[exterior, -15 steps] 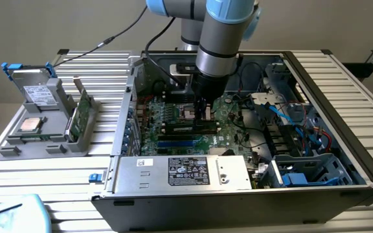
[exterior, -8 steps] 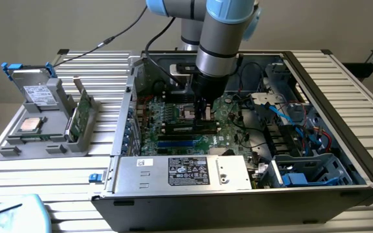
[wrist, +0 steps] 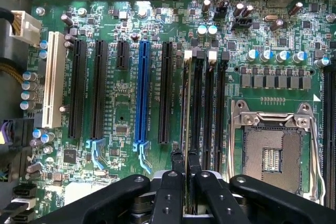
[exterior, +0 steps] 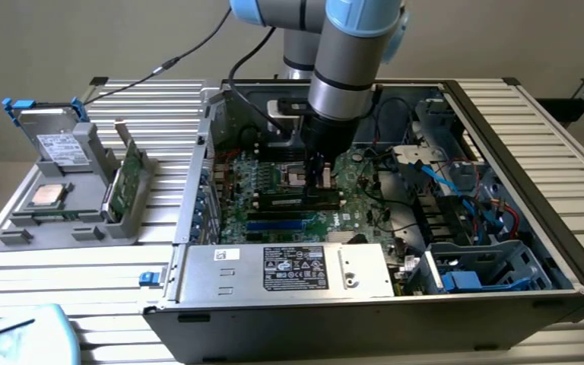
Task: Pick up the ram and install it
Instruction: 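Insert the ram into the slot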
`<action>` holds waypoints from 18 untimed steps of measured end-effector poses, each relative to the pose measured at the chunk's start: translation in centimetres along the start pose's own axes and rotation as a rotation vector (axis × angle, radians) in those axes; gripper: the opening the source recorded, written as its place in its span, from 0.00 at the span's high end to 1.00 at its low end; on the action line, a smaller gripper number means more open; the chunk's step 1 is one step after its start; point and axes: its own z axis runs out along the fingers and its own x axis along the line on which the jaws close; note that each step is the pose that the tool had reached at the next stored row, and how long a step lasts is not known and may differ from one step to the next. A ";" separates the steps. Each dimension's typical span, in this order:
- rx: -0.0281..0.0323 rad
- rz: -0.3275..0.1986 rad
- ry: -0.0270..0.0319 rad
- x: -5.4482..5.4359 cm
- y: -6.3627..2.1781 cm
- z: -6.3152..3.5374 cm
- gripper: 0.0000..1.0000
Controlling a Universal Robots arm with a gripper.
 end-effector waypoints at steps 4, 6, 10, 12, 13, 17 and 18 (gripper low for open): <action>-0.0045 0.000 0.0002 0.0 -0.01 -0.02 0.86; -0.0066 0.000 0.0002 0.0 -0.02 -0.02 0.86; -0.0097 -0.001 -0.0001 0.0 -0.03 -0.01 0.86; -0.0125 -0.001 -0.0002 0.0 -0.07 -0.02 0.86; -0.0145 -0.001 -0.0003 0.0 -0.09 -0.02 0.86; -0.0210 -0.001 -0.0004 0.0 -0.20 -0.04 0.86; -0.0221 -0.001 -0.0005 0.0 -0.23 -0.04 0.86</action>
